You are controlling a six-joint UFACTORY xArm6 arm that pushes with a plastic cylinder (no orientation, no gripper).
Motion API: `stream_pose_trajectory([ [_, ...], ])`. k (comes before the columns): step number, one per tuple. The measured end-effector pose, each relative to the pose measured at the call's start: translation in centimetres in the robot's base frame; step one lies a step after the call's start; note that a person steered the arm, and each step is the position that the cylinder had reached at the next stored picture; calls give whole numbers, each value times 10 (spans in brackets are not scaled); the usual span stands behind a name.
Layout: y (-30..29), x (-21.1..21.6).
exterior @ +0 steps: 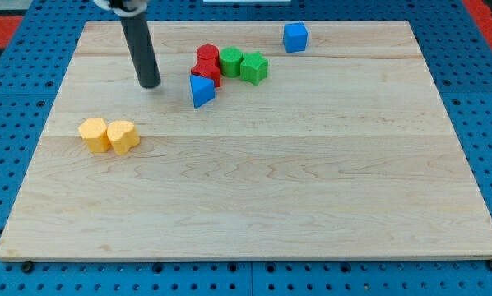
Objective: Move the blue cube parallel to the right of the blue triangle
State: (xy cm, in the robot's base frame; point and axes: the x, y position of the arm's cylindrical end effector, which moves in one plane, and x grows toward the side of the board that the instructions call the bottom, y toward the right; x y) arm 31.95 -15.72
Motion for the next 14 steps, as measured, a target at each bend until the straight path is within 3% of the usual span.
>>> stream_pose_trajectory([
  [1,32,-72],
  [2,102,-110],
  [3,174,-126],
  [6,274,-113],
  [7,285,-93],
  [8,295,-120],
  [9,263,-126],
  [12,238,-81],
  [13,238,-95],
  [14,235,-78],
])
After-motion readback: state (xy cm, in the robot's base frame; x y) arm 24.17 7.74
